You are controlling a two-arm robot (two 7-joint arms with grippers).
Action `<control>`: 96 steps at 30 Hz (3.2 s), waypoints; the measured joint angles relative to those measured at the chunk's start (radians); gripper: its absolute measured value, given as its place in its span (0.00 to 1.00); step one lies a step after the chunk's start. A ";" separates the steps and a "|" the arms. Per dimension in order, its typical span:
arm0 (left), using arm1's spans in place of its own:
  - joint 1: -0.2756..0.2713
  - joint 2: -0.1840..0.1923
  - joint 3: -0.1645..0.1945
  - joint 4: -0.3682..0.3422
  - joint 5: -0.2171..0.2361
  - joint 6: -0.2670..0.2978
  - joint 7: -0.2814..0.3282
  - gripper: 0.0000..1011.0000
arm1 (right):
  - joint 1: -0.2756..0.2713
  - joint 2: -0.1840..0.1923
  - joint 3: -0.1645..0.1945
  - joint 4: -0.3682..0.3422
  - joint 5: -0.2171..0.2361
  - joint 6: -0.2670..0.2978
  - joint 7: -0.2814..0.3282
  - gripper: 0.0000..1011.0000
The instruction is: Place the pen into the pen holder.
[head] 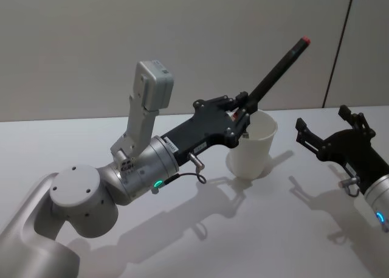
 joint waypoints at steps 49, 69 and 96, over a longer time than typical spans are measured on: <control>0.027 0.044 0.003 -0.049 -0.049 0.036 -0.066 0.17 | -0.018 0.017 0.011 -0.044 0.076 0.028 0.062 0.99; 0.028 0.045 0.003 -0.051 -0.050 0.039 -0.068 0.17 | -0.057 0.076 0.075 -0.154 0.438 0.181 0.141 0.99; 0.028 0.046 0.003 -0.051 -0.050 0.039 -0.068 0.17 | -0.018 0.081 0.127 -0.181 0.988 0.361 0.116 0.99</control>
